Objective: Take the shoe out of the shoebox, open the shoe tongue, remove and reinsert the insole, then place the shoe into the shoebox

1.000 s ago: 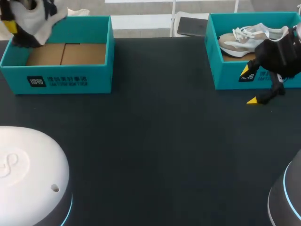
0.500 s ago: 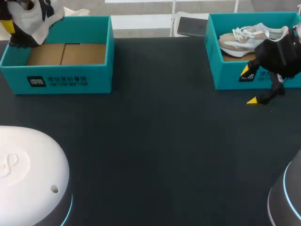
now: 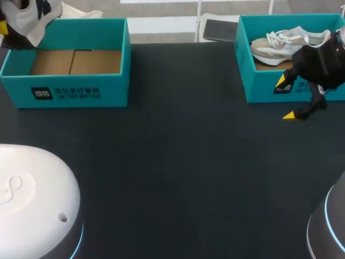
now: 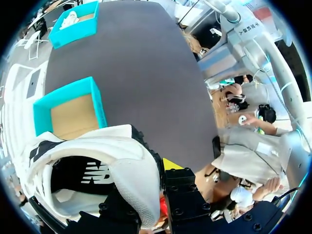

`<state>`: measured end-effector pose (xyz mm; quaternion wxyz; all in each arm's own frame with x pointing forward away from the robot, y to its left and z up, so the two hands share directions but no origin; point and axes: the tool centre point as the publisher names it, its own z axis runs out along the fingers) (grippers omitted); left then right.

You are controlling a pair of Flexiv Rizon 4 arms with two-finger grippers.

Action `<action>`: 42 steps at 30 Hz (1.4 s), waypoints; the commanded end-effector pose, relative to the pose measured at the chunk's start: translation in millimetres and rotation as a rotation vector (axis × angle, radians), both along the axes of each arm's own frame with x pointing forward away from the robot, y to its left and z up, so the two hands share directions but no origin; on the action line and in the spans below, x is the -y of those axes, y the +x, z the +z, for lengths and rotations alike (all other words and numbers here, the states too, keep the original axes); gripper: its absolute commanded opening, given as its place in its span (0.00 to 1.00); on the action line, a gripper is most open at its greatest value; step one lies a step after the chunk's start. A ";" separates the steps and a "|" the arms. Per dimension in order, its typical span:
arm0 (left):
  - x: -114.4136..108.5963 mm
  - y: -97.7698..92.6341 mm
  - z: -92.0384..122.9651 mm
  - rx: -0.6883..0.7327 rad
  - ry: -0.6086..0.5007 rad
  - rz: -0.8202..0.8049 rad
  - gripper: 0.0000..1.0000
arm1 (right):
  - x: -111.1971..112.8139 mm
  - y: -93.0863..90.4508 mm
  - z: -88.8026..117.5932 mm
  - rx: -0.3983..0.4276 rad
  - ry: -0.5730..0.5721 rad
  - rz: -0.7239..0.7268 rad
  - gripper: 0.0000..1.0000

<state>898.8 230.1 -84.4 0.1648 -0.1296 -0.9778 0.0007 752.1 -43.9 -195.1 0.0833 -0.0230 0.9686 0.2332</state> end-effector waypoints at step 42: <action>-98.9 81.8 -40.9 0.135 0.025 -0.276 0.00 | -1.3 0.6 -0.6 -0.001 -0.004 -0.001 1.00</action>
